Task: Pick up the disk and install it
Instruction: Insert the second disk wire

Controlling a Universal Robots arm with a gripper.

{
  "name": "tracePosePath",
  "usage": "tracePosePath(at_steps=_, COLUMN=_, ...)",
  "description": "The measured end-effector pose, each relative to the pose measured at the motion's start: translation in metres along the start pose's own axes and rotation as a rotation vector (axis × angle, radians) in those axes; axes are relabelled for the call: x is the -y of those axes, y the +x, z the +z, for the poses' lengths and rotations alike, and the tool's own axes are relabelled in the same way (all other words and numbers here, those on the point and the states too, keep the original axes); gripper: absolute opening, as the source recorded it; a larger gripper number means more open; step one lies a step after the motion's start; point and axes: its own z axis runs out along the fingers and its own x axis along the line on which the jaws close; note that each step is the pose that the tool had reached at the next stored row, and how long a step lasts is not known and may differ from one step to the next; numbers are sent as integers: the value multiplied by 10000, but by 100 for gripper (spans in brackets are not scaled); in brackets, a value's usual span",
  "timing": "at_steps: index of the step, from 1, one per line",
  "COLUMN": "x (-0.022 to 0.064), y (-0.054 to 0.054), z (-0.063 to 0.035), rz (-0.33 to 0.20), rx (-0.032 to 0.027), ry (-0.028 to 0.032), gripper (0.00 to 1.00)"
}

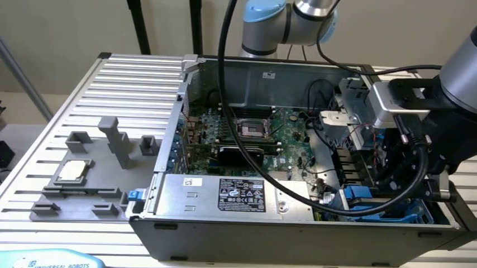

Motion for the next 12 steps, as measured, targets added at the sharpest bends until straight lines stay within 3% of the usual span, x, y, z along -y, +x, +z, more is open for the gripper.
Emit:
tracePosePath(at_steps=4, x=-103, y=14, z=-17, rz=-6, rx=4, ry=64, gripper=25)
tracePosePath(at_steps=12, x=-110, y=14, z=-17, rz=-13, rx=6, ry=68, gripper=25)
